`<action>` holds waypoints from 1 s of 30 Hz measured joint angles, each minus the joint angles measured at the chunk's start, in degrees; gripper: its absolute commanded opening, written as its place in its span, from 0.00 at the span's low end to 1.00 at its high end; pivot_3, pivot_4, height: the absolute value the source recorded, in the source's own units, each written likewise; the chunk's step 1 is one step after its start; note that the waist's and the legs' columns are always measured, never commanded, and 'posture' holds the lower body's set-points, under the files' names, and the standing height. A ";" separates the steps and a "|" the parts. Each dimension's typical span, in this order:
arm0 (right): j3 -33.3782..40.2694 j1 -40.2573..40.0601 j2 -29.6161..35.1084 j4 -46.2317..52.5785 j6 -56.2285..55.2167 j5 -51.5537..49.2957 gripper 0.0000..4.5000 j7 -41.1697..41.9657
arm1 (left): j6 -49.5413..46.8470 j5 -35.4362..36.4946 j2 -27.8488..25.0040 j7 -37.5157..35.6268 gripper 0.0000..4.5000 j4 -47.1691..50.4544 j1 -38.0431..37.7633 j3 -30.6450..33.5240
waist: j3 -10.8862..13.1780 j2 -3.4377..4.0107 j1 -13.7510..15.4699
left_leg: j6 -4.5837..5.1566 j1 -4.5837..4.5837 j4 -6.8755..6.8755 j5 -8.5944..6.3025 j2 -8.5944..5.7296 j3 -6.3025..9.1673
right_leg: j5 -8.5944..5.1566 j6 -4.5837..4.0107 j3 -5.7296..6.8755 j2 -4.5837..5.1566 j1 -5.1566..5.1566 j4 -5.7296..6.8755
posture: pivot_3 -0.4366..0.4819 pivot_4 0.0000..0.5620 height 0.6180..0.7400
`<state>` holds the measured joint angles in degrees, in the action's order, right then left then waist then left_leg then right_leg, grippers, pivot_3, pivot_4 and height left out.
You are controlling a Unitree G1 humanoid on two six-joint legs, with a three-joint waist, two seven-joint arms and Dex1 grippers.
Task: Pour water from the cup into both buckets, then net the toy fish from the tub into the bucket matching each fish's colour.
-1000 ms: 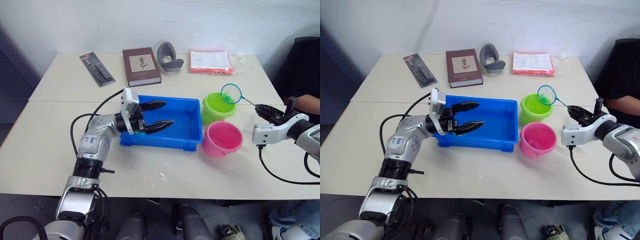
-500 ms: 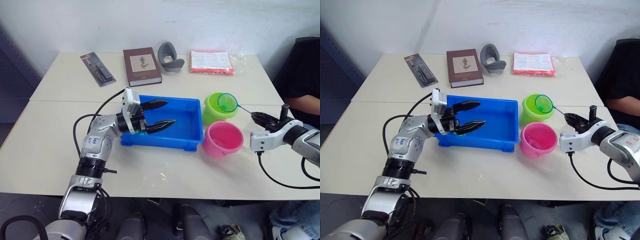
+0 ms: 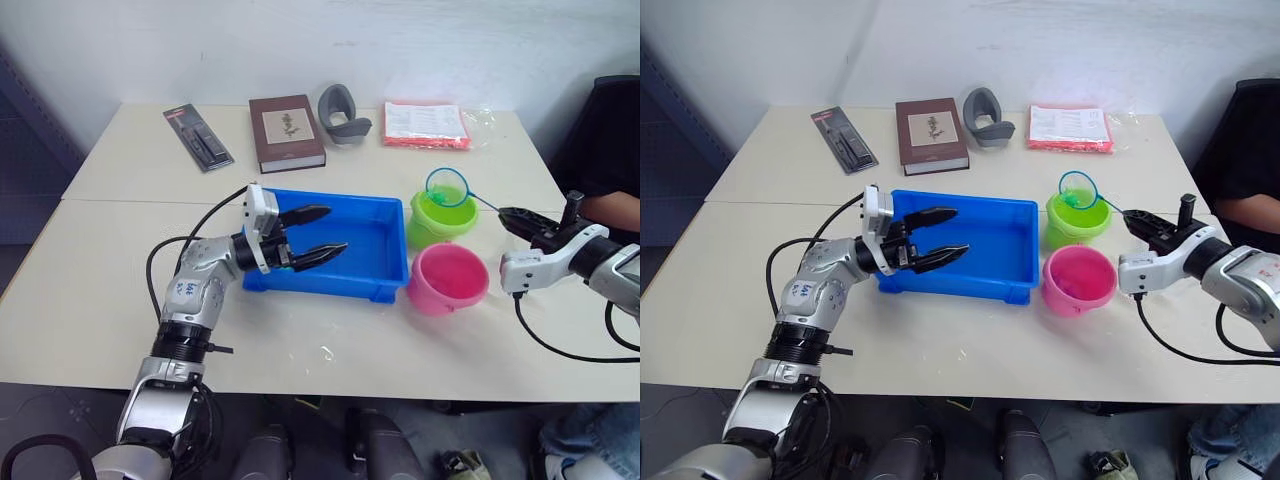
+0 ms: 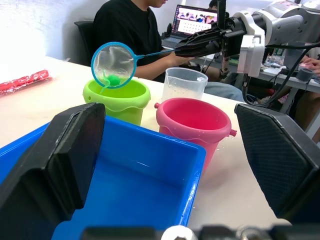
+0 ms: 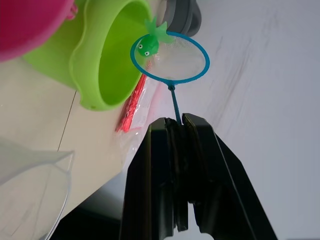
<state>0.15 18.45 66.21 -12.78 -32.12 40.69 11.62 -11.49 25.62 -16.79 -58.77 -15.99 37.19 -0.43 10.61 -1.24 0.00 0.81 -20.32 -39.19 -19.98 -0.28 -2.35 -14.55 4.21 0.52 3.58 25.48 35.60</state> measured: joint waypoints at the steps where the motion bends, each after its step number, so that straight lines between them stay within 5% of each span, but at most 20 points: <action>1: -0.01 0.00 0.28 -0.83 -0.39 0.42 0.00 0.02 | 0.21 -0.03 -0.01 0.28 0.99 0.00 -0.04 0.16 | 0.00 0.00 -0.08 | 0.00 0.00 0.00 0.00 0.00 0.00 | 0.00 0.00 0.00 -0.01 0.00 0.00 | 0.48 0.27 1.00; 13: 0.22 0.38 0.04 3.05 -0.54 -2.11 0.00 0.87 | 0.82 -0.13 -0.05 0.93 0.99 0.02 -0.45 0.50 | 0.00 0.00 -0.23 | -0.02 0.05 0.00 0.02 0.04 -0.04 | 0.00 0.00 -0.03 -0.05 0.00 0.03 | 0.48 0.27 1.00; 17: 3.19 0.32 -5.49 8.44 6.84 -16.24 0.00 7.18 | 1.35 -0.04 -2.05 0.26 0.99 0.13 -1.84 1.54 | 0.00 0.00 -0.28 | -0.03 0.07 0.00 0.02 0.06 -0.04 | 0.00 0.01 -0.05 -0.06 0.00 0.06 | 0.48 0.27 1.00; 24: -1.05 -0.40 -20.65 36.48 46.19 -59.85 0.00 23.63 | 3.60 1.87 -13.63 -4.08 0.99 -2.60 -4.51 10.75 | 0.00 0.00 -0.39 | -0.09 0.06 -0.01 0.02 0.24 0.18 | -0.02 -0.08 0.14 -0.07 0.00 0.29 | 0.48 0.27 1.00; 30: -6.58 4.66 -25.25 39.54 57.70 -62.64 0.00 23.65 | 4.18 1.73 -20.96 -5.44 0.99 -5.43 -9.11 15.23 | -0.01 -0.02 0.23 | 0.11 -0.08 -0.01 -0.08 0.03 0.37 | -0.03 -0.11 0.37 0.35 0.00 -0.02 | 0.48 0.27 1.00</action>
<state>-6.43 23.11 40.96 26.76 25.58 -21.95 35.27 -7.31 27.36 -37.75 -64.22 -21.42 28.08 14.80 10.59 -1.26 0.23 0.91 -20.39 -39.21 -20.06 -0.26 -1.99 -14.58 4.10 0.90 3.93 25.49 35.58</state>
